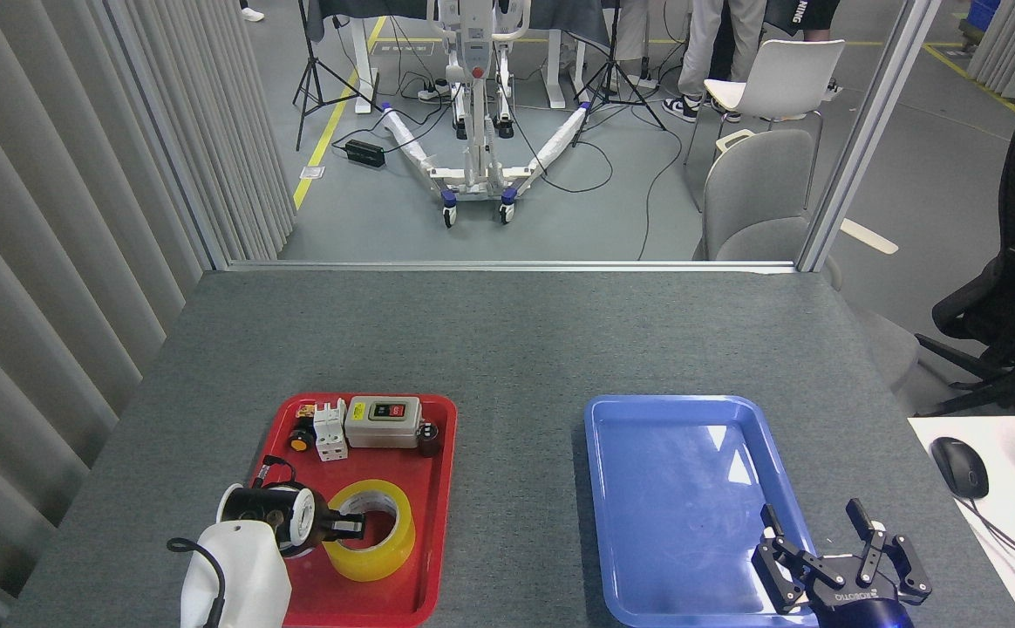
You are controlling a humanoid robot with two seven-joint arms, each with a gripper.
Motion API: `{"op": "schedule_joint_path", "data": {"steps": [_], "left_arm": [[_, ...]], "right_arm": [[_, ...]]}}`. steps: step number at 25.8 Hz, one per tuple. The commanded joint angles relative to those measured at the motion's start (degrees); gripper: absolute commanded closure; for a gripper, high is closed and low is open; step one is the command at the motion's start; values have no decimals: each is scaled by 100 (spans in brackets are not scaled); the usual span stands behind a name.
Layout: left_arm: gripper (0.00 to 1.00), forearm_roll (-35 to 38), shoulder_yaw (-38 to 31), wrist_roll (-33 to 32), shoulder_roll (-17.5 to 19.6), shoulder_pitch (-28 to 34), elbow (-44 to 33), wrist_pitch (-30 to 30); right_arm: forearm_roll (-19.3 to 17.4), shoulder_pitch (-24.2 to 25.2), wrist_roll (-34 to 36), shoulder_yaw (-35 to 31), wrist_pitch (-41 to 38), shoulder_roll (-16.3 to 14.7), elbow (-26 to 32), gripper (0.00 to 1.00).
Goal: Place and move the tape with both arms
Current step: 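Close the left gripper on the edge of the yellow tape roll, then lift the tape with the left gripper and carry it toward the blue tray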
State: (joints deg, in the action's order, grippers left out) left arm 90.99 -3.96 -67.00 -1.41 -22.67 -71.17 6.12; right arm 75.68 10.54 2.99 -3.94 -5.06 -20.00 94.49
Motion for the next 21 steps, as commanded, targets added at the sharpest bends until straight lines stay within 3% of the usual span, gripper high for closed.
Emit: {"op": "schedule_joint_path", "data": {"steps": [1,3,7,9,11,16,21], "left_arm": [[49,103,0,64,44,0,24,-5],[54,103,0,73,53,0,24,-5],[84,-178,-44,64,53,8,-2,-41],[100,-1118,-114,47,53,26,-73,-93],[100,-2173,-220,12,53,44,-152,-76],[100,-2780,-642,29,-17,70,-407,-260],[100,-4423,-932,-85,9,202,-495,-331]], "right_arm": [[0,0,-9,-186,-21,-30,0,0],[0,-8,-9,-195,-21,-30,0,0],[0,0,-18,-195,-30,-30,0,0],[0,-17,-18,-195,-38,-39,0,0],[9,-17,-18,-204,-47,-65,8,0],[-9,-158,-18,-362,-47,-294,0,0],[0,-167,-18,-380,-38,-215,8,0]]}}
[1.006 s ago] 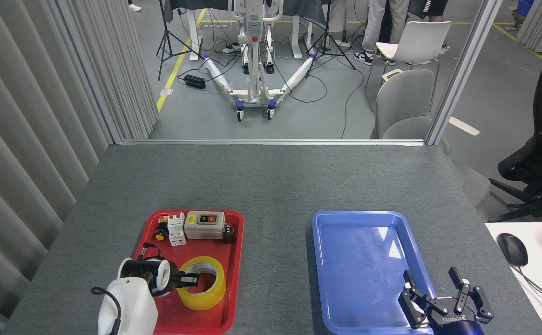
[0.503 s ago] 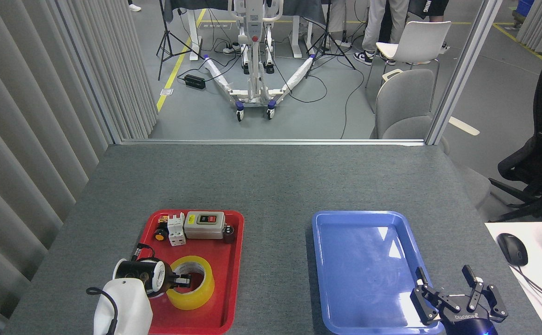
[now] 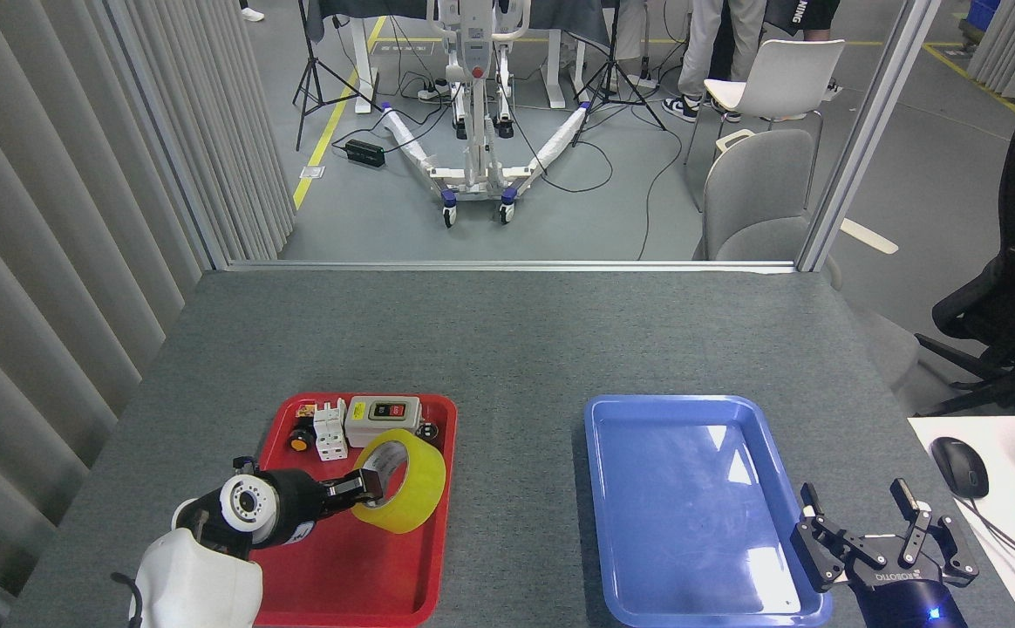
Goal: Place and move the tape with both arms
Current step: 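Lift the tape with the left gripper and carry it toward the blue tray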
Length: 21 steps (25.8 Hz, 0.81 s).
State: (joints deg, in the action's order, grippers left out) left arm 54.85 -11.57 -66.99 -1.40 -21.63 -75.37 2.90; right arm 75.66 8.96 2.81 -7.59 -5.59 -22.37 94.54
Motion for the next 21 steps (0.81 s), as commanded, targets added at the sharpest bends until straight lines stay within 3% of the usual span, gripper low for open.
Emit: {"op": "schedule_joint_path", "data": {"steps": [1,8,13,16,21], "left_arm": [[100,-1003,-258,-182,-10,150,-109,26],[100,-3253,-390,-499,-98,633,-689,-18],[100,-3692,76,-437,-256,976,-777,35],[100,-3657,287,-341,-546,1126,-786,0],[100,-3639,973,195,-590,1196,-751,-18]], "right_arm": [[1,1,1,-6,5,22,3,0],[-8,-17,9,12,-12,180,-5,0],[-34,-17,-8,12,-205,286,3,0],[-174,-140,-61,-23,-1128,400,38,0],[-605,-193,-272,-147,-2807,461,100,0]]}}
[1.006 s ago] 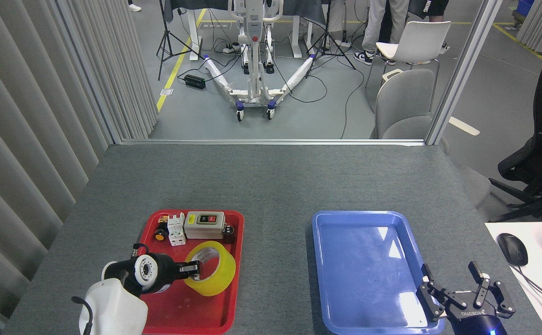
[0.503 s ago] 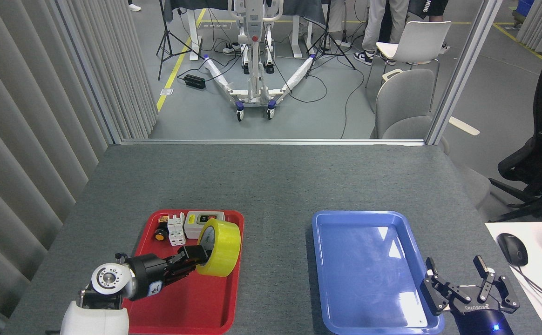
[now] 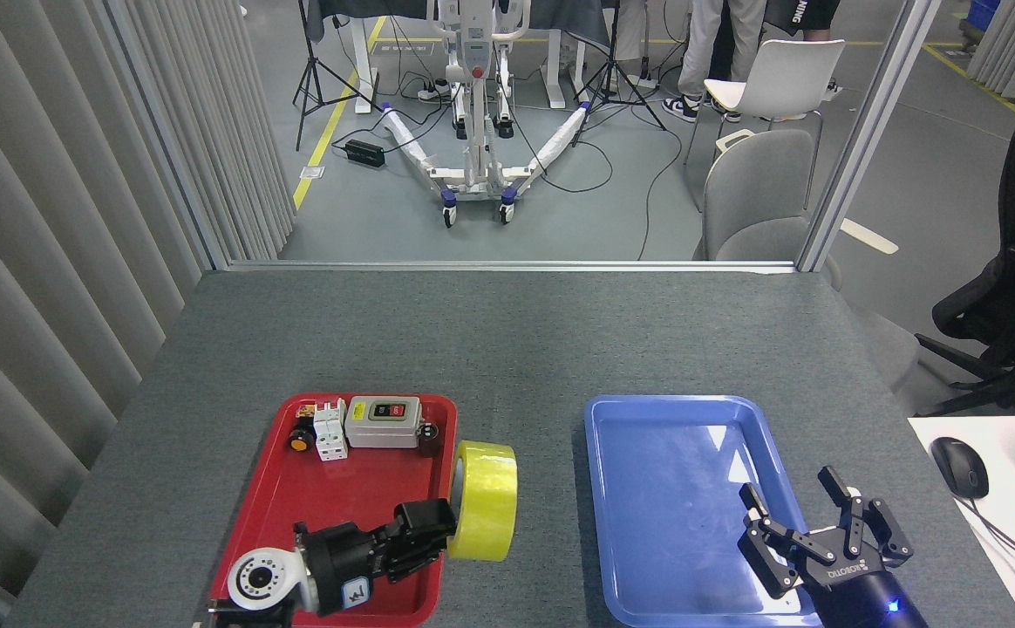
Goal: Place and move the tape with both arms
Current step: 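Lift the tape with the left gripper and carry it toward the blue tray, then reach the right gripper to the tape and grasp it from the left gripper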
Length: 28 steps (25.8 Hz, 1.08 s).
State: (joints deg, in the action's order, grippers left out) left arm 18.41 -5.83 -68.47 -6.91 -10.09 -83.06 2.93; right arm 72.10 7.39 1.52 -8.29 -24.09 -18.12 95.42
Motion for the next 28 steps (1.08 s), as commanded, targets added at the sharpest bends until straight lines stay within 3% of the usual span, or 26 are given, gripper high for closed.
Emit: {"op": "schedule_joint_path", "data": {"steps": [1,5,7,9,11,14,18,22,28], "left_arm": [[100,5,486,422,-38,42,26,-29],[100,5,583,510,-38,42,26,-47],[100,5,600,510,-38,42,35,-47],[100,-4,618,475,-38,42,35,-47],[100,-65,618,395,-21,51,9,-38],[100,-487,600,220,-3,59,0,-38],[100,-1269,609,26,32,209,-132,33],[100,-1471,618,-290,41,393,-387,156],[100,-1630,837,-396,41,578,-624,296]], "right_arm": [[-319,-45,-196,-94,-1291,46,3,0],[-723,-168,-222,143,-1670,-306,-59,0],[-1136,-194,-143,846,-1643,-947,-68,0],[-1953,-300,6,1611,-1520,-1773,-129,0],[-2507,-590,77,2165,-1476,-2266,-191,0],[-2701,-1099,129,3008,-1538,-2723,-366,0],[-2701,-1565,490,3571,-1678,-2749,-771,1],[-2701,-1952,507,3703,-2091,-2573,-1201,2],[-2710,-2110,446,3703,-2091,-2336,-1245,4]]}}
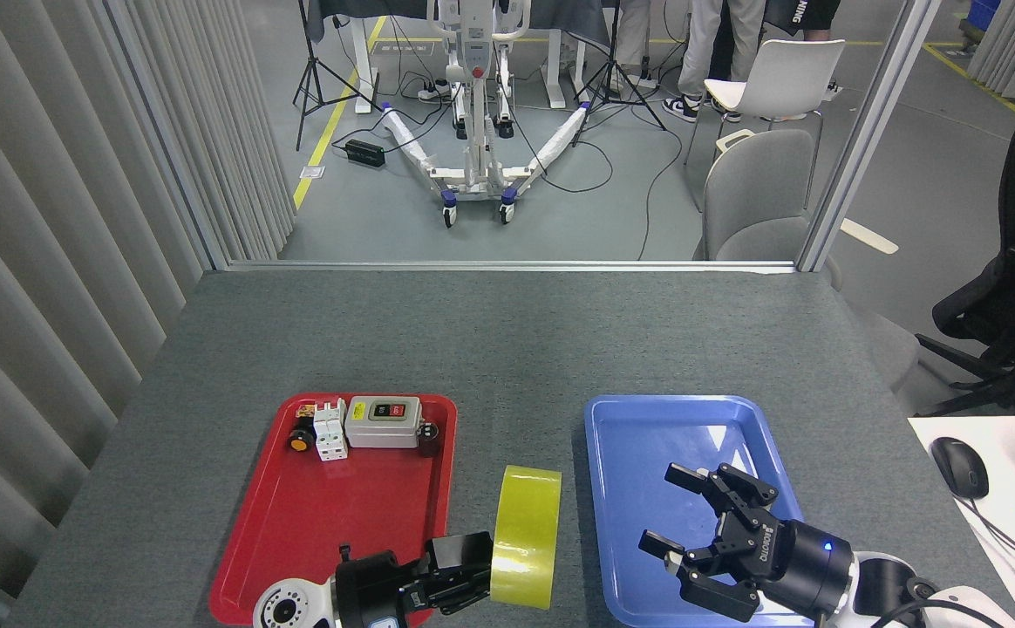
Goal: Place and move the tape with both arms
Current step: 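Reach the right gripper to the tape and grasp it from the left gripper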
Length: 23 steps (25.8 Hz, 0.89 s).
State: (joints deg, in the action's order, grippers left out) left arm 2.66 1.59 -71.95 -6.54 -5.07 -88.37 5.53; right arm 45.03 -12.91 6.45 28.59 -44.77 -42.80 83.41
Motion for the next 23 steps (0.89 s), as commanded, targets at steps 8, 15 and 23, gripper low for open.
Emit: {"op": "schedule_joint_path", "data": {"steps": [8,15,23], "left_arm": [[100,-46,298,-30,-5,208,-189,54],[100,-46,290,-12,-5,217,-207,54],[100,-38,290,-12,3,296,-277,54]], "right_arm": [[6,-89,-171,42,-23,122,211,6],[6,253,-320,226,-23,-36,967,7],[-3,78,-443,226,-23,105,879,7]]}}
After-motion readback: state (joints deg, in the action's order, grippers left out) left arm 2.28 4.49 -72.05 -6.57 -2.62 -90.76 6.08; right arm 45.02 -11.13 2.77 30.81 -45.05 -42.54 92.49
